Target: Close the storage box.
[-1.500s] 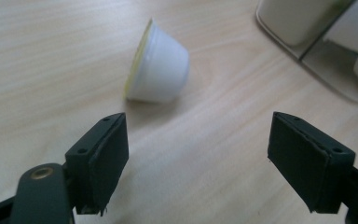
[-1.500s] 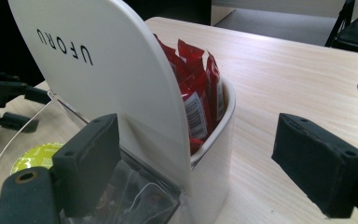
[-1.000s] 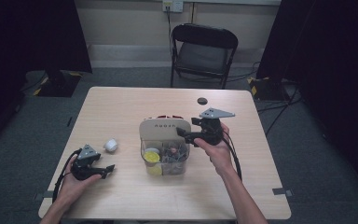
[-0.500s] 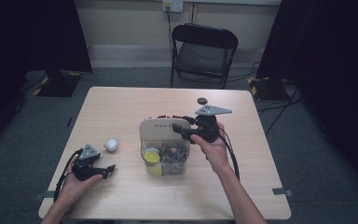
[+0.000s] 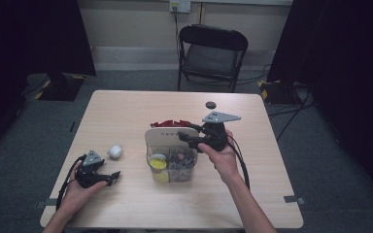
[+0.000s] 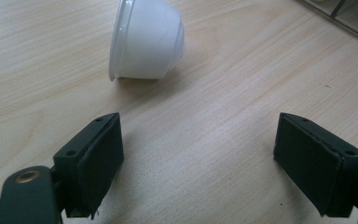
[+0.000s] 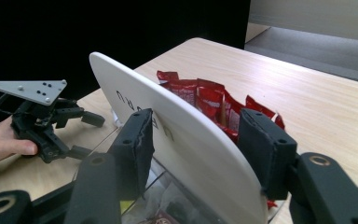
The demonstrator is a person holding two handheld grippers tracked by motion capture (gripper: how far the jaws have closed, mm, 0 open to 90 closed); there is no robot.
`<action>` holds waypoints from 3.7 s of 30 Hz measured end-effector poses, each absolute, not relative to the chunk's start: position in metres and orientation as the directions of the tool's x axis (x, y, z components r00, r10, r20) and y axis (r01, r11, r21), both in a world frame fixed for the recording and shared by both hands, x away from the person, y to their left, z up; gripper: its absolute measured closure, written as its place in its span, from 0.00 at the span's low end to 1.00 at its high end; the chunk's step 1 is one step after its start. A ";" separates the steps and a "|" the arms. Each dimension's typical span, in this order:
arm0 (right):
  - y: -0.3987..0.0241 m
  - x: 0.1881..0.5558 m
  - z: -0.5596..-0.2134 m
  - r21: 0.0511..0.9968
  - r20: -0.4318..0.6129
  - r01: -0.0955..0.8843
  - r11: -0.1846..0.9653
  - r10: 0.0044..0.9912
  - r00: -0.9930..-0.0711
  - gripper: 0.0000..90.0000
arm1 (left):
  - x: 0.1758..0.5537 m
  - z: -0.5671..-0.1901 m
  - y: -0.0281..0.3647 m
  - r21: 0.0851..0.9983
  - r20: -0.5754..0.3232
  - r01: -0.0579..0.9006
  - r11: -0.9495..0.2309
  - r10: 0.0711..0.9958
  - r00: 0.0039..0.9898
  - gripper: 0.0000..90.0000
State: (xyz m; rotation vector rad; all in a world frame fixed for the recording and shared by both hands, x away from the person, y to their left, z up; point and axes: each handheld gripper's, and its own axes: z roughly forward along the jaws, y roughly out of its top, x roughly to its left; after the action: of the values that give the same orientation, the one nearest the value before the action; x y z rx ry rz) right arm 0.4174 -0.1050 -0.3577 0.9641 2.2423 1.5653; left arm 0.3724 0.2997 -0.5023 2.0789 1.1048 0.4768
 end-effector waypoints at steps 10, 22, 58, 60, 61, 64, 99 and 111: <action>-0.105 0.412 -0.360 0.902 0.181 0.381 0.203 0.623 -0.761 0.50 | 0.373 -0.502 0.300 0.741 -0.005 0.556 -0.376 0.825 0.566 0.17; -0.109 0.404 -0.363 0.899 0.197 0.389 0.200 0.608 -0.769 0.47 | 0.373 -0.502 0.300 0.741 -0.005 0.555 -0.378 0.824 0.567 0.17; -0.118 0.386 -0.379 0.881 0.220 0.419 0.221 0.593 -0.775 0.30 | 0.373 -0.502 0.300 0.741 -0.004 0.556 -0.376 0.826 0.563 0.17; -0.120 0.384 -0.380 0.881 0.212 0.416 0.226 0.597 -0.773 0.29 | 0.373 -0.502 0.300 0.741 -0.004 0.557 -0.375 0.826 0.563 0.17; -0.120 0.383 -0.380 0.882 0.209 0.414 0.225 0.600 -0.772 0.28 | 0.373 -0.502 0.300 0.741 -0.004 0.556 -0.376 0.826 0.564 0.17; -0.121 0.380 -0.380 0.882 0.202 0.413 0.226 0.611 -0.765 0.25 | 0.373 -0.502 0.300 0.741 -0.004 0.556 -0.376 0.826 0.564 0.17; -0.129 0.359 -0.428 0.833 0.168 0.462 0.305 0.656 -0.736 0.19 | 0.373 -0.502 0.300 0.741 -0.005 0.557 -0.375 0.826 0.563 0.17; -0.132 0.355 -0.442 0.814 0.175 0.487 0.317 0.665 -0.726 0.19 | 0.373 -0.502 0.300 0.741 -0.005 0.557 -0.375 0.826 0.564 0.17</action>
State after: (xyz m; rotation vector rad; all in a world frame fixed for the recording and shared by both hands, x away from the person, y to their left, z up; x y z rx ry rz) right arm 0.3549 -0.1323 -0.4423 1.0584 2.3868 1.3703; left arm 0.3730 0.2999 -0.5021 2.0831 1.1031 0.4827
